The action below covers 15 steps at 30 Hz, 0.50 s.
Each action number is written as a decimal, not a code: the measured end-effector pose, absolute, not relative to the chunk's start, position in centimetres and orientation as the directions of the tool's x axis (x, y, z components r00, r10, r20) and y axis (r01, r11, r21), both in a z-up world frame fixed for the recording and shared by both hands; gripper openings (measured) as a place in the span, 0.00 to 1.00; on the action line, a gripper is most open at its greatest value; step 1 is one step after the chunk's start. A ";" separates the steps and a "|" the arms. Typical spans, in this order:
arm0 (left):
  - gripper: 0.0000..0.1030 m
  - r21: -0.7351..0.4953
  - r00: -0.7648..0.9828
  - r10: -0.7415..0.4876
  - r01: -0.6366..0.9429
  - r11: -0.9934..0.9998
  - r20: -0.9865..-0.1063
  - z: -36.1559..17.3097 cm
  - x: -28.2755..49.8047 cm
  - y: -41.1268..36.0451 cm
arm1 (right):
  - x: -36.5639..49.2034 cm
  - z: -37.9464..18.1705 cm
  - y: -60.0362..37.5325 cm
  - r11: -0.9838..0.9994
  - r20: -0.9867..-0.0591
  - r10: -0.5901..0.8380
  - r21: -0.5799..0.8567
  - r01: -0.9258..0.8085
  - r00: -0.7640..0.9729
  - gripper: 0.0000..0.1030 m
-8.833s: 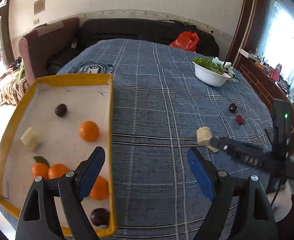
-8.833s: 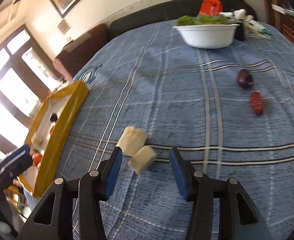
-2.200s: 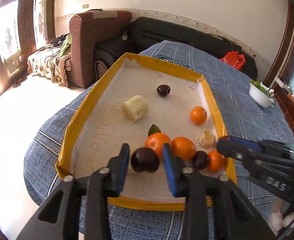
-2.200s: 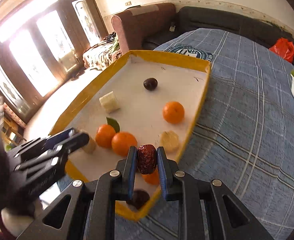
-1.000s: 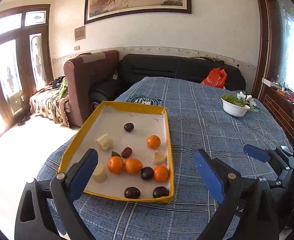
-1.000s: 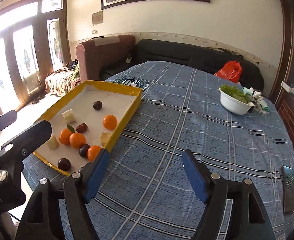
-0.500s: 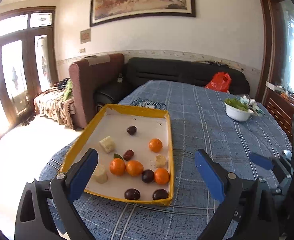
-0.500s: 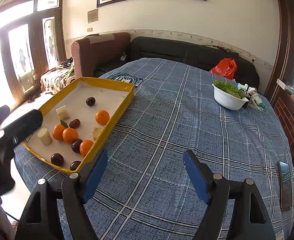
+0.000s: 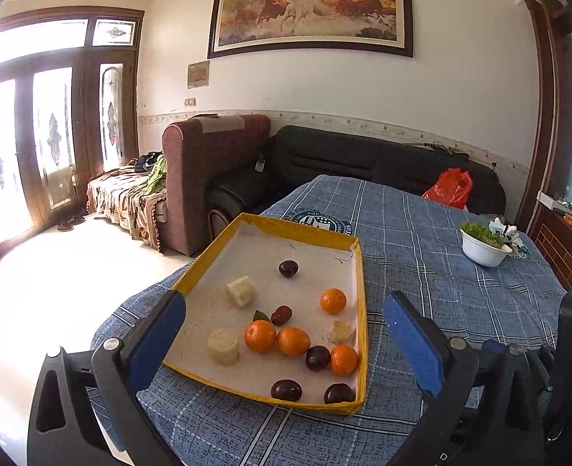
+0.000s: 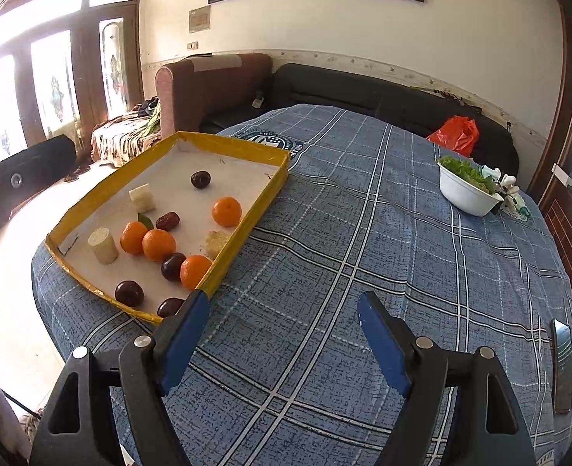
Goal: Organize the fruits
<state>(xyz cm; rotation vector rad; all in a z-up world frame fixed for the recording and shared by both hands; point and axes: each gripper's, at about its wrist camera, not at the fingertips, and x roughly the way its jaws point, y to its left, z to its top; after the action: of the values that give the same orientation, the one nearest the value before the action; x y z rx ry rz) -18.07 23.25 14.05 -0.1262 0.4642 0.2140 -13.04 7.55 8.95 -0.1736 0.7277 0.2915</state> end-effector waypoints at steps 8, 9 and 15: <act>0.99 -0.063 0.838 0.165 -0.230 0.971 -0.521 12.9 -17.4 23.5 | -13.3 7.8 7.8 0.947 -0.703 0.178 -0.068 -0.314 0.689 0.84; 0.99 -0.066 0.833 0.158 -0.226 0.972 -0.530 12.7 -17.3 23.6 | -13.3 7.7 7.8 0.947 -0.706 0.176 -0.067 -0.313 0.686 0.84; 0.99 -0.076 0.845 0.164 -0.234 0.969 -0.509 13.0 -18.1 23.7 | -13.8 7.6 7.2 0.953 -0.706 0.174 -0.055 -0.298 0.687 0.84</act>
<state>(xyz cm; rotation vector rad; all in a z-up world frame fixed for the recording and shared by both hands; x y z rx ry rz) -18.11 23.71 13.04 -0.1368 0.5238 0.2104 -13.76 7.17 7.59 -0.1703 0.7705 0.2659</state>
